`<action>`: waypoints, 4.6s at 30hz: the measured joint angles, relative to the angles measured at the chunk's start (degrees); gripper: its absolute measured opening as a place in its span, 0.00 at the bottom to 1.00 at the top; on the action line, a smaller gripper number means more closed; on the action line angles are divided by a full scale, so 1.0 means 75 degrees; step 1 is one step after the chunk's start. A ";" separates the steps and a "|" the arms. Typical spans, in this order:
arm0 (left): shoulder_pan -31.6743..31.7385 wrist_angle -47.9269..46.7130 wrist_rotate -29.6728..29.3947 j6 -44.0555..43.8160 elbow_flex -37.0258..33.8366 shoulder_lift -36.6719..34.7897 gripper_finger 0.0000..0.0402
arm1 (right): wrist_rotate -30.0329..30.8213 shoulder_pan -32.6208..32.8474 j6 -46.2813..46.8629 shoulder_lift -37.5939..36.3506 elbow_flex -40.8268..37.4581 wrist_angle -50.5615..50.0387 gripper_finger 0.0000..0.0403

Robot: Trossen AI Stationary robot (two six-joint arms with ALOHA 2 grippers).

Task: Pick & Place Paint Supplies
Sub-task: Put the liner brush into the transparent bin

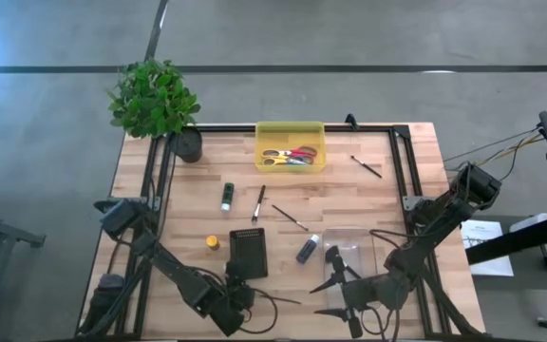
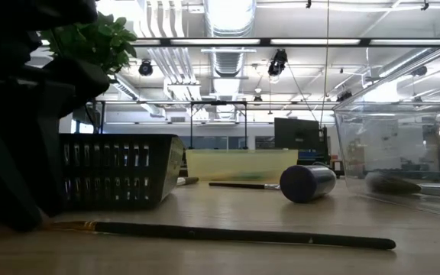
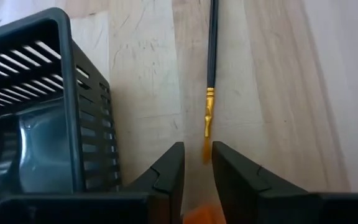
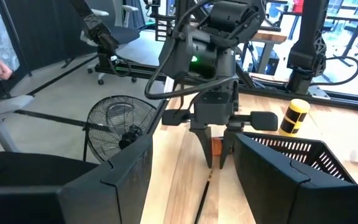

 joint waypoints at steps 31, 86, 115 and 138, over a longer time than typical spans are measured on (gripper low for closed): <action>0.0146 0.0951 0.1182 0.0489 -0.0294 -0.0139 0.01 | -0.0006 0.0136 0.0047 -0.0003 -0.0003 -0.0115 0.54; 0.0013 0.1488 -0.0933 0.1531 -0.0251 -0.1030 0.00 | -0.1987 -0.1961 0.1434 0.3488 0.4262 -0.4717 0.54; 0.0004 0.1443 -0.1153 0.1899 0.0114 -0.1036 0.00 | -0.2671 -0.2157 0.1730 0.3783 0.4285 -0.4898 0.03; -0.0765 0.0080 -0.0829 0.1417 0.0114 -0.1721 0.12 | 0.0113 -0.1009 0.2261 0.2413 0.5403 -0.8422 0.02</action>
